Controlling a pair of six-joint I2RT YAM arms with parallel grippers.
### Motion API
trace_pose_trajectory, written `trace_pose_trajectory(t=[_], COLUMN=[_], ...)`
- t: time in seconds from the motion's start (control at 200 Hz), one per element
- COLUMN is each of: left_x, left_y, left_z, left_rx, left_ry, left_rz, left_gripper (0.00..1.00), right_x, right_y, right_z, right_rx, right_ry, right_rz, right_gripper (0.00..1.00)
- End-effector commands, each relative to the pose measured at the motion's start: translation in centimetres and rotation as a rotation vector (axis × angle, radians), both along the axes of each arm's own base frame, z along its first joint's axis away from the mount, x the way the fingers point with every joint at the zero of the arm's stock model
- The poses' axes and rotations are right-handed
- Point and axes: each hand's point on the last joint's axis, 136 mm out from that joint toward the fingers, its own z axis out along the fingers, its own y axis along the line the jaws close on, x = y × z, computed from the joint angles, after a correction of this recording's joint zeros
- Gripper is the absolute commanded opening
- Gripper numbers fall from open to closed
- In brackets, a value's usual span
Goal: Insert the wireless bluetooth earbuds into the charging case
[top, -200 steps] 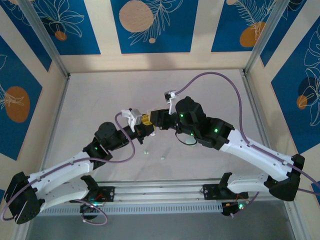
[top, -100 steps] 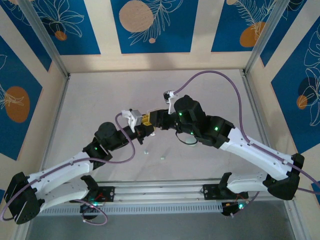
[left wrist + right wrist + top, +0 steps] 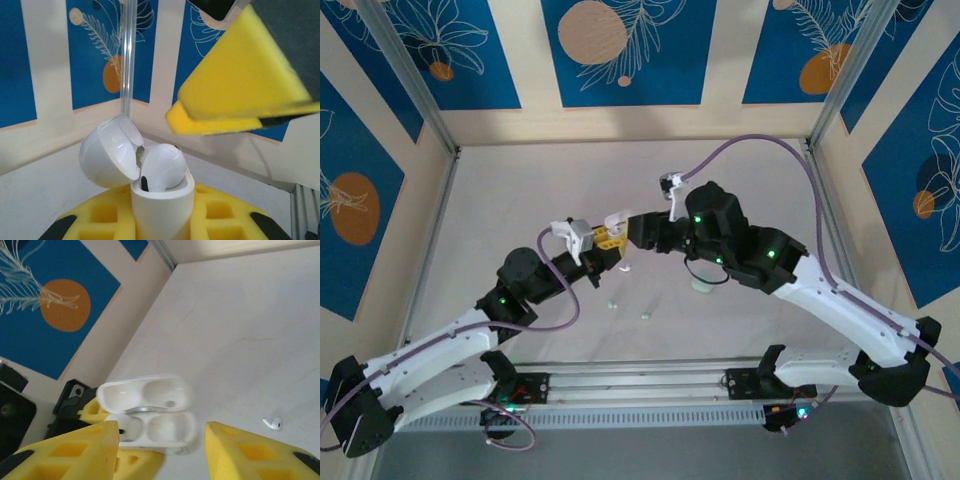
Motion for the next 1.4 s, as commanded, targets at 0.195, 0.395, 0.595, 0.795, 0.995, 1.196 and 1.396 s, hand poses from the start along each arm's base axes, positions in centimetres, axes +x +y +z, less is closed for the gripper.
trace_pose_trajectory(t=[0.195, 0.395, 0.595, 0.795, 0.995, 1.196, 1.396], left_x=[-0.6, -1.1, -1.7, -2.1, -2.5, -2.7, -2.8], left_y=[3.5, 5.2, 6.1, 7.0, 7.5, 7.7, 7.9], left_z=[1.9, 2.5, 3.4, 4.1, 4.1, 4.1, 4.0], left_rx=[-0.011, 0.019, 0.04, 0.027, 0.027, 0.033, 0.025], left_ry=[-0.026, -0.054, -0.079, -0.091, -0.093, -0.097, -0.098], left_rz=[0.117, 0.165, 0.179, 0.196, 0.2, 0.202, 0.205], left_gripper=[0.18, 0.18, 0.18, 0.18, 0.18, 0.18, 0.18], right_x=[5.0, 6.1, 6.4, 7.5, 8.8, 9.4, 8.8], right_y=[-9.4, -7.4, -3.8, -0.9, 1.4, 2.8, 3.3], right_z=[-6.1, -16.0, -23.9, -28.6, -30.8, -32.4, -34.0], right_rx=[0.042, -0.019, -0.354, -0.566, -0.631, -0.654, -0.723], right_ry=[0.313, 0.671, 0.836, 0.868, 0.871, 0.892, 0.909], right_rz=[-0.285, -0.252, -0.242, -0.275, -0.296, -0.293, -0.275], right_gripper=[0.45, 0.41, 0.45, 0.54, 0.58, 0.59, 0.59])
